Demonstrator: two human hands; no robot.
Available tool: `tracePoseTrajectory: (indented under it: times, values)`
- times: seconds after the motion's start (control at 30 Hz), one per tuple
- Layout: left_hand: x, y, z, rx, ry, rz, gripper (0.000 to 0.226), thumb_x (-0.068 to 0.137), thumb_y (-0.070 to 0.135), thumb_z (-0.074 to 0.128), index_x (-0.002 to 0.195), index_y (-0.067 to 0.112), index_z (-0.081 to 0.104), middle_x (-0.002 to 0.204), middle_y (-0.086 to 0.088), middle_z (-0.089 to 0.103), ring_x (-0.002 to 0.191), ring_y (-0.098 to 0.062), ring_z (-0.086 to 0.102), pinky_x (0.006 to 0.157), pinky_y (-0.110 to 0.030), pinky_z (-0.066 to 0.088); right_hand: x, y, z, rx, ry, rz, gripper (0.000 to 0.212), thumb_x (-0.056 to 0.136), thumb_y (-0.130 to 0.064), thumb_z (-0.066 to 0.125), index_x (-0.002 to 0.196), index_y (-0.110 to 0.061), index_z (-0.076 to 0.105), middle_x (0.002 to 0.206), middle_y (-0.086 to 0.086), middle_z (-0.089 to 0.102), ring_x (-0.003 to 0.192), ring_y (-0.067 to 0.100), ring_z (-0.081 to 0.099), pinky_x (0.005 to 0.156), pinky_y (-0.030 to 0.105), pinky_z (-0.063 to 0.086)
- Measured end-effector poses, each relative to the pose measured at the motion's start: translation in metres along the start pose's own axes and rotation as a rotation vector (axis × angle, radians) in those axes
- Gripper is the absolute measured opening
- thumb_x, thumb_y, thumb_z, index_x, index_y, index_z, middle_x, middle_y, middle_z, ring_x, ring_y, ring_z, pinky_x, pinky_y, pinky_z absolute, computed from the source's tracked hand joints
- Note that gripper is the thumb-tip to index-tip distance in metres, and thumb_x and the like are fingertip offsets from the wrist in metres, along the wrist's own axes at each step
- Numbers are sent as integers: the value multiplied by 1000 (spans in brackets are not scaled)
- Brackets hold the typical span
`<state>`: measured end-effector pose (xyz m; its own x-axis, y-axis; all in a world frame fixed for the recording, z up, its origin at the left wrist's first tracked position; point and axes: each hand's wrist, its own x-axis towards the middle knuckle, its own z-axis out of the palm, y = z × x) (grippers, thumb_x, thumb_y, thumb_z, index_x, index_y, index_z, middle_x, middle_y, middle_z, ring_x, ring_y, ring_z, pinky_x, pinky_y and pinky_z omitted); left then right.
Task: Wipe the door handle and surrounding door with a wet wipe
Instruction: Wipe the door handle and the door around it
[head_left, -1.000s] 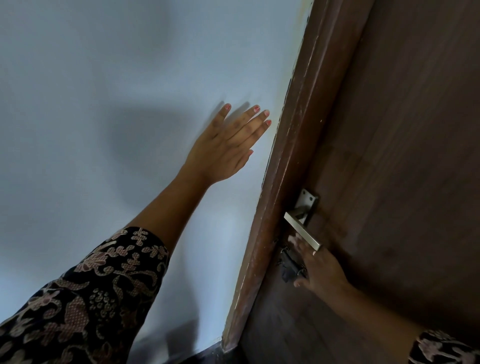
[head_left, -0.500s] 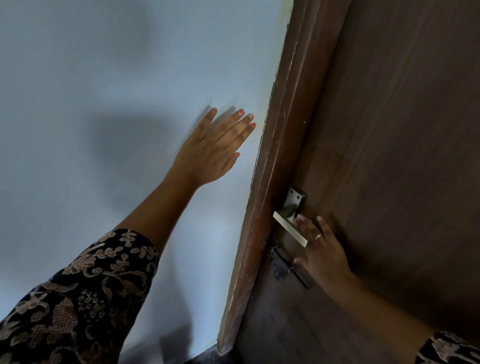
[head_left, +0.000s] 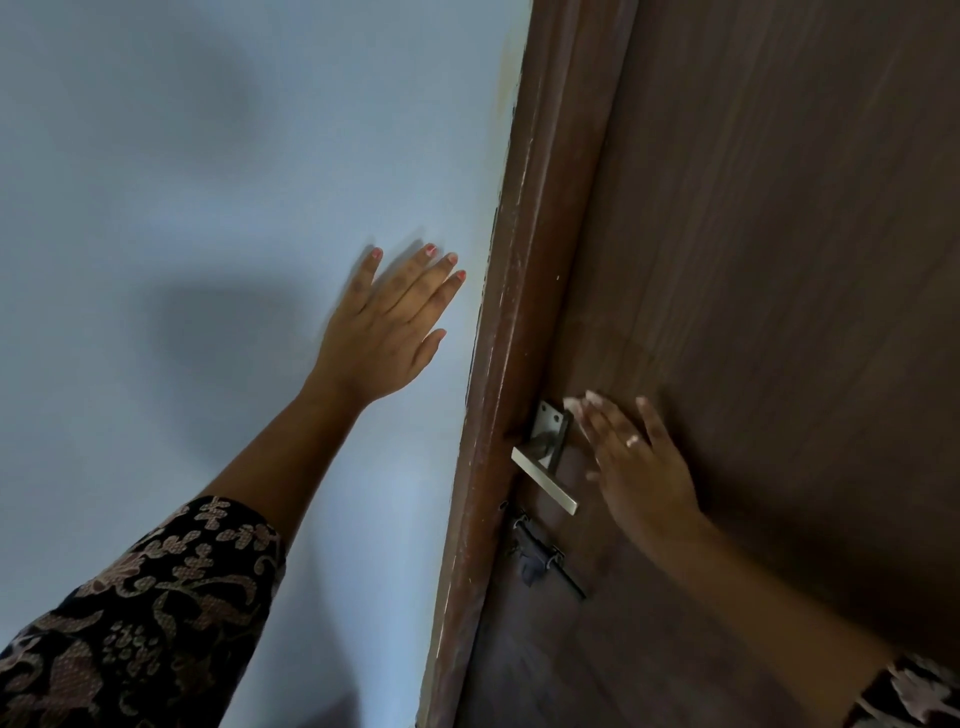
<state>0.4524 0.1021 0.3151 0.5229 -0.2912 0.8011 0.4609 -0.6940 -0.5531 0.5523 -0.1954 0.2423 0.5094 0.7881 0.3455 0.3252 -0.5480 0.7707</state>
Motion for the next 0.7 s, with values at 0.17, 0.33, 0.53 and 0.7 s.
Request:
tracePoseTrajectory:
  times: [0.17, 0.33, 0.53, 0.7]
  values:
    - [39, 26, -11, -152, 27, -27, 59, 96, 43, 38, 149, 18, 32, 156, -4, 33, 145, -23, 27, 116, -51, 4, 51, 17, -20, -20, 23, 64, 79, 96, -51, 28, 146, -3, -8, 150, 11, -21, 144, 24, -16, 100, 56, -33]
    - [72, 68, -12, -313, -14, -1, 64, 92, 39, 50, 149, 16, 31, 156, -5, 31, 146, -23, 24, 116, -49, 8, 54, 13, -23, -11, -22, 9, 75, 98, -47, 28, 146, -5, -11, 155, 7, -19, 143, 24, -20, 98, 56, -31]
    - [73, 86, 16, -317, -104, -79, 59, 98, 36, 39, 152, 15, 25, 159, -3, 25, 147, -21, 19, 119, -43, 11, 50, 35, -34, 62, 76, 171, 70, 97, -44, 29, 150, -11, -4, 158, 3, -11, 143, 18, -18, 100, 59, -31]
    - [74, 98, 32, -328, -17, -124, 56, 98, 33, 37, 149, 13, 32, 156, -5, 31, 145, -22, 26, 117, -43, 19, 69, 25, -33, 95, 64, 164, 75, 97, -43, 31, 147, -5, -8, 156, 10, -17, 142, 26, -22, 100, 59, -29]
